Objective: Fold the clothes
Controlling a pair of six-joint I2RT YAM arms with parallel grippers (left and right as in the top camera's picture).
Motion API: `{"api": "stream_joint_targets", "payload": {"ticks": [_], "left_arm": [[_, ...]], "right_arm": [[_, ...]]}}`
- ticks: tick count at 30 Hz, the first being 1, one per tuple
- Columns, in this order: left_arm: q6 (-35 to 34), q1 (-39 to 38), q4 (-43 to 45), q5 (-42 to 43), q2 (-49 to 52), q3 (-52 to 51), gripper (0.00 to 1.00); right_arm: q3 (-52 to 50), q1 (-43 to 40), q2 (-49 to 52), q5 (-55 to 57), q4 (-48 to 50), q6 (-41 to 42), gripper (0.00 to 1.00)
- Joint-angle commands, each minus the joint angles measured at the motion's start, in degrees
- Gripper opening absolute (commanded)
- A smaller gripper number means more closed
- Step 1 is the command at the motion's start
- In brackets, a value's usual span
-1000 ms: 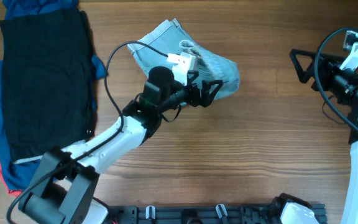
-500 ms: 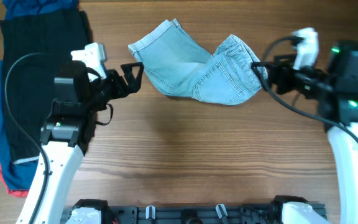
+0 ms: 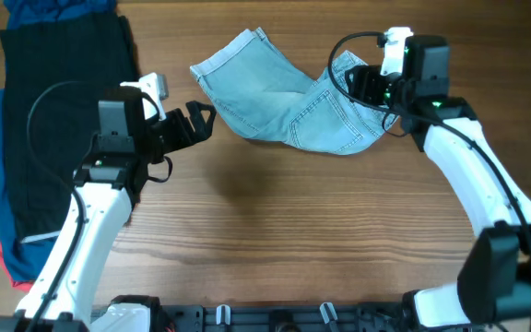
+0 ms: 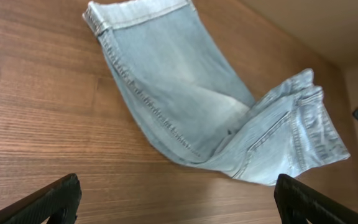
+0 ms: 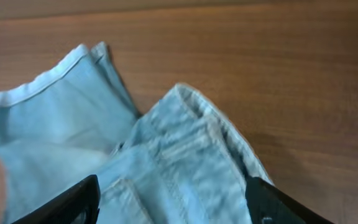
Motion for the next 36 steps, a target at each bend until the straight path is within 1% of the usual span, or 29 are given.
{"api": "stream_joint_targets", "payload": {"ticks": [1,4,9,13,14,16,17,21,24,27,31,36], "left_arm": [[3.3,0.2,0.1,-0.6,1.5,0.5,1.00],[3.3,0.2,0.1,-2.5,1.6,0.5,1.00],[3.3,0.2,0.1,-4.2,1.9,0.5,1.00],[3.3,0.2,0.2,-4.7,2.5,0.5,1.00],[3.3,0.2,0.2,-5.1,2.7,0.5,0.99],[3.3,0.2,0.2,-5.1,2.8,0.5,1.00],[3.3,0.2,0.2,-5.1,2.8,0.5,1.00],[3.3,0.2,0.3,-5.1,2.8,0.5,1.00],[3.6,0.2,1.0,-5.5,2.8,0.5,1.00],[6.3,0.2,0.8,-5.5,2.3,1.2,1.00],[6.3,0.2,-3.4,-5.5,0.9,4.1,1.00],[6.3,0.2,-7.0,-4.7,-2.5,5.7,1.00]], "right_arm": [[0.7,0.1,5.2,2.6,3.9,0.2,0.71],[0.7,0.1,9.2,2.6,8.2,0.2,0.68],[0.7,0.1,14.5,2.6,14.4,0.2,0.68],[0.7,0.1,16.1,2.0,15.9,0.3,0.43],[0.7,0.1,16.1,1.9,15.8,0.4,0.31],[0.7,0.1,15.4,1.9,15.8,0.4,0.12],[0.7,-0.2,13.7,1.9,15.3,1.0,0.04],[1.0,-0.4,5.9,1.7,11.5,2.1,0.04],[2.2,-0.8,-3.3,1.7,4.9,2.3,0.04],[3.9,-1.0,-13.5,1.7,-0.8,2.3,0.04],[8.6,-1.0,-25.4,0.9,-7.2,2.3,0.04],[14.6,-1.0,-35.8,-3.7,-13.0,3.5,0.04]]}}
